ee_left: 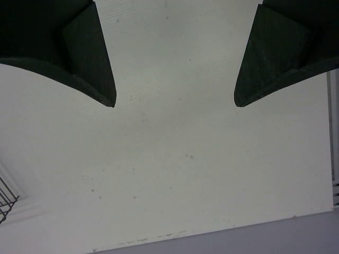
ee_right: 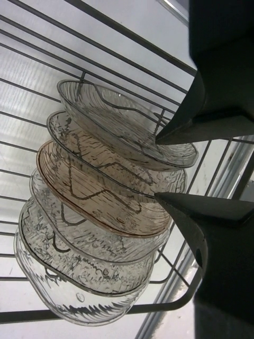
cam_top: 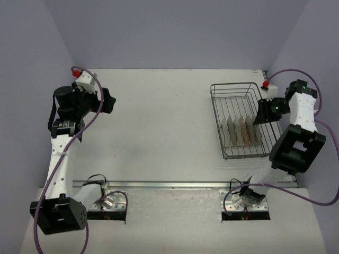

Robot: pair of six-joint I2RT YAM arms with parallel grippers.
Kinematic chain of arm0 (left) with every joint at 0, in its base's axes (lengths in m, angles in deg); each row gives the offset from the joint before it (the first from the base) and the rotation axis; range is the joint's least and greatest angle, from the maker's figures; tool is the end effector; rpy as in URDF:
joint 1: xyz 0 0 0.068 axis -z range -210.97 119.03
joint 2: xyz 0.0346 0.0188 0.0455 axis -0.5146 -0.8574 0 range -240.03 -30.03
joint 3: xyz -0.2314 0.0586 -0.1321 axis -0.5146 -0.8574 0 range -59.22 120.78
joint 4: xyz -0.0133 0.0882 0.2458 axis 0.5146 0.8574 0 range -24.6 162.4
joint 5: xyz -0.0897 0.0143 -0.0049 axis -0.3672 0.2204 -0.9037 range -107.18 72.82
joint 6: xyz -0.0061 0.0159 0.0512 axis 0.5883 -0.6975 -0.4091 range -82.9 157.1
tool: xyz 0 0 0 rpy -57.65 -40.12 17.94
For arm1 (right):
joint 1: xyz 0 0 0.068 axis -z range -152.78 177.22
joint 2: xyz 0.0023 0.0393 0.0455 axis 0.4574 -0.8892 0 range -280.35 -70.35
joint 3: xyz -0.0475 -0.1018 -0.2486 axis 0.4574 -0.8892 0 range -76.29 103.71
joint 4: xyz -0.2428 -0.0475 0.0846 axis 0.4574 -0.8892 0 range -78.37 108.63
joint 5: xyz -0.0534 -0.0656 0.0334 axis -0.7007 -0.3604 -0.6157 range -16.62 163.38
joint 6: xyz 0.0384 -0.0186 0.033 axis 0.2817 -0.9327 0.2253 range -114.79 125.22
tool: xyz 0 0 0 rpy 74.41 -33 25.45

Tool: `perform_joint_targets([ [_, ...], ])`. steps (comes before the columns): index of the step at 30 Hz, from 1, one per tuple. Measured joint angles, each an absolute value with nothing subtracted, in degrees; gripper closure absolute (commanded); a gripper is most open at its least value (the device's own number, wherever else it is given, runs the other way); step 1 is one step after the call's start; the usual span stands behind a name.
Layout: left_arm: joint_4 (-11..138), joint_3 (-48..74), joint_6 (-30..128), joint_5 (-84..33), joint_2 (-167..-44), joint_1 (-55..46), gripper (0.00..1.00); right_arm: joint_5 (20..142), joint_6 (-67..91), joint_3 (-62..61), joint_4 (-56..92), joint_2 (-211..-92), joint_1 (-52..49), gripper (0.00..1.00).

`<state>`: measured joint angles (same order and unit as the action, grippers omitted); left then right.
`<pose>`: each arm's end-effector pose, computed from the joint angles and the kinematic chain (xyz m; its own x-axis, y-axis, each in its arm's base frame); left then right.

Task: Unload the plates from the dish rack

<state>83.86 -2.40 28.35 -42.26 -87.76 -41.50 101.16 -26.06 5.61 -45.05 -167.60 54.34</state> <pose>0.2243 0.0263 0.3576 -0.2878 0.0867 -0.9538 0.2747 0.9615 0.0046 0.2974 -0.1336 0.2648 -0.9153 -0.0472 -0.4000 -0.1763 0.9399 0.2924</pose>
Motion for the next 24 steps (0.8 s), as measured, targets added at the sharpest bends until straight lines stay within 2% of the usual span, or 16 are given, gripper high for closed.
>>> perform_joint_targets([
  [6,83.9,-2.4,28.3,-42.2,-87.8,-41.5,0.08,100.8,-26.9,3.0,-44.5,-168.1,54.7,0.64],
  [9,83.9,-2.4,28.3,-42.2,-87.8,-41.5,0.07,100.8,-27.2,1.7,-44.5,-168.9,55.0,0.77],
  [11,83.9,-2.4,28.3,-42.2,-87.8,-41.5,0.07,100.9,-27.5,1.1,-44.7,-169.3,55.2,0.95],
  [12,83.8,-2.4,28.3,-42.2,-87.8,-41.5,0.07,100.9,-27.5,1.1,-44.8,-169.4,55.2,1.0],
  [20,83.8,-2.4,28.4,-42.1,-86.8,-41.5,0.06,103.2,-28.0,3.5,-48.9,-169.6,55.7,1.0],
  [24,83.7,-2.4,28.4,-42.2,-86.3,-41.5,0.06,107.4,-28.4,12.2,-54.7,-170.0,56.2,1.0],
])
